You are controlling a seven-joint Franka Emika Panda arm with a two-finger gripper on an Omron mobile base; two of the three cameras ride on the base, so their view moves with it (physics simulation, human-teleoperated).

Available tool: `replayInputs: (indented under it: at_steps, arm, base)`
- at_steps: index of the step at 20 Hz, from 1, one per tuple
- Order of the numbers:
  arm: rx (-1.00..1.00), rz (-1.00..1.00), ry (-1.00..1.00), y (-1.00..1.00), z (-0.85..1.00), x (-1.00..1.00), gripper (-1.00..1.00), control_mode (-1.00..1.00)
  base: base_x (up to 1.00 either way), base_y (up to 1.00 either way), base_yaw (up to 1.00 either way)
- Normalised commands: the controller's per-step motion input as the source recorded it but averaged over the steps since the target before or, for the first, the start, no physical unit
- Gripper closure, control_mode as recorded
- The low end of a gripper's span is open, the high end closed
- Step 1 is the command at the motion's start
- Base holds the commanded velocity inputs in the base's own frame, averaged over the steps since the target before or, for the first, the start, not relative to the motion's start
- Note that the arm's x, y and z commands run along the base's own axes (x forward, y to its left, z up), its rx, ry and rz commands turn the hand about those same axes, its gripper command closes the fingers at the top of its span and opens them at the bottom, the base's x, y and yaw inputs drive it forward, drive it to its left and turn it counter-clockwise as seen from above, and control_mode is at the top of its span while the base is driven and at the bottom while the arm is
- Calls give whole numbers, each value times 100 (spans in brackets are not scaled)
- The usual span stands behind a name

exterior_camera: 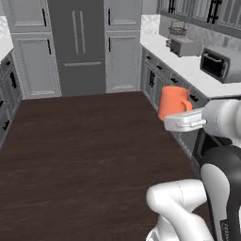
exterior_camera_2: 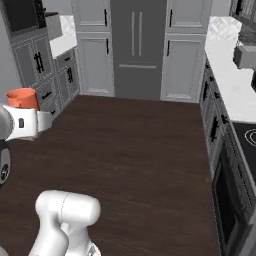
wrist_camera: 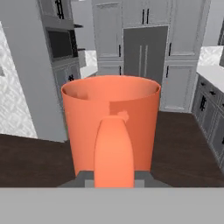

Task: Gather all objects into one cabinet and sort the glasses and bowls to opposite sides.

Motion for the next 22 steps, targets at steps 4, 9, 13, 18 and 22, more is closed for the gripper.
replayInputs:
  at_steps: [4, 9, 13, 18, 22]
  arm:
    - [0, 0, 0, 0, 0, 0, 100, 100]
    - [0, 0, 0, 0, 0, 0, 100, 100]
    - [0, 0, 0, 0, 0, 0, 100, 100]
    - [0, 0, 0, 0, 0, 0, 100, 100]
    - [0, 0, 0, 0, 0, 0, 100, 100]
  base:
    - [87, 82, 34]
    - [100, 62, 8]
    - [100, 33, 7]
    - [100, 10, 1]
    - [100, 12, -1]
